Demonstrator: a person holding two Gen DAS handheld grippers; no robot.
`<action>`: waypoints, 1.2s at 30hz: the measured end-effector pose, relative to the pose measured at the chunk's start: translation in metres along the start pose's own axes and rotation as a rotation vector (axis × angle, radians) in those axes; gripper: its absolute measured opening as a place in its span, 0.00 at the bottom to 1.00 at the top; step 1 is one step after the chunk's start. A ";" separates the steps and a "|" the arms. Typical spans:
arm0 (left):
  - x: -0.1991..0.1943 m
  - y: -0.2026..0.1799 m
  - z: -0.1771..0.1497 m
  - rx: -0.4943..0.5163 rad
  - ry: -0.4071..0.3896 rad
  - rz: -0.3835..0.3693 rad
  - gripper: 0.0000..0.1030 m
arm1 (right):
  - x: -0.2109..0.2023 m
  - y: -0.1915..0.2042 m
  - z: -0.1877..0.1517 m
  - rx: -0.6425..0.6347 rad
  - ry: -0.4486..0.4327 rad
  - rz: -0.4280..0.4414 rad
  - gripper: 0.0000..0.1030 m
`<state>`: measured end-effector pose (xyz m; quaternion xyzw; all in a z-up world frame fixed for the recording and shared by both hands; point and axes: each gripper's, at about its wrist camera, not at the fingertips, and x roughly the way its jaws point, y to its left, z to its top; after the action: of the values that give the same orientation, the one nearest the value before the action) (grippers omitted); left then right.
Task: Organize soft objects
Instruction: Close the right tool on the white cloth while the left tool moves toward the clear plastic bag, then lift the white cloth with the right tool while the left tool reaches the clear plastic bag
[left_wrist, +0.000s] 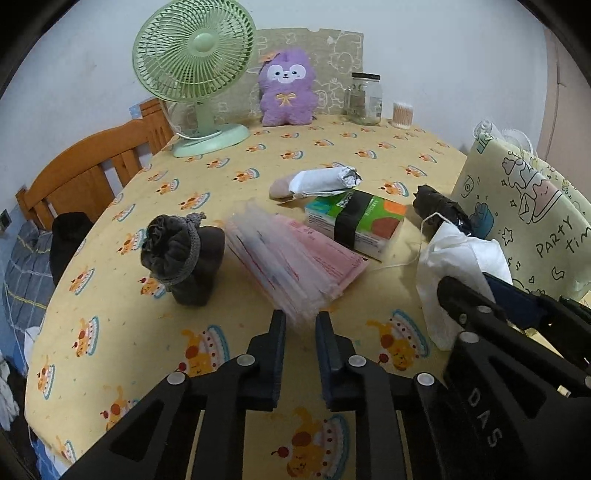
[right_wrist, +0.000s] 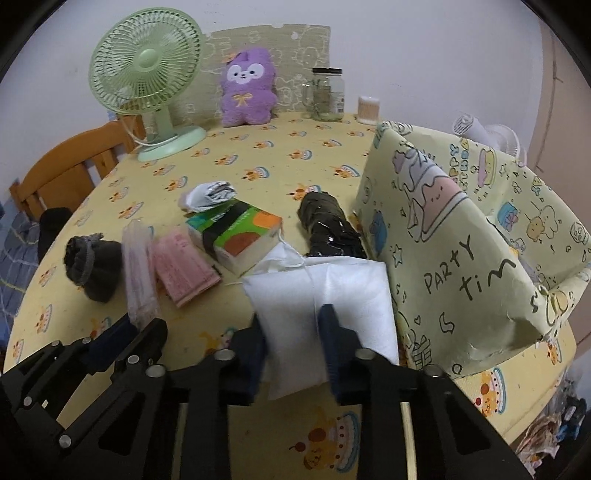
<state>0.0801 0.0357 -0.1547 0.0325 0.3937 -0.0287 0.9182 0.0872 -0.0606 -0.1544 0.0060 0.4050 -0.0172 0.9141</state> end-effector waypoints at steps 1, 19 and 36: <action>-0.003 0.000 -0.001 -0.003 -0.006 0.005 0.12 | -0.002 0.000 0.000 -0.002 -0.002 0.010 0.24; -0.039 0.011 0.011 -0.061 -0.056 0.014 0.02 | -0.037 0.009 0.011 -0.023 -0.075 0.140 0.15; -0.073 0.011 0.039 -0.099 -0.121 0.000 0.00 | -0.074 0.007 0.043 -0.046 -0.161 0.190 0.15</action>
<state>0.0589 0.0456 -0.0740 -0.0145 0.3383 -0.0111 0.9409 0.0695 -0.0529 -0.0708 0.0220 0.3284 0.0781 0.9410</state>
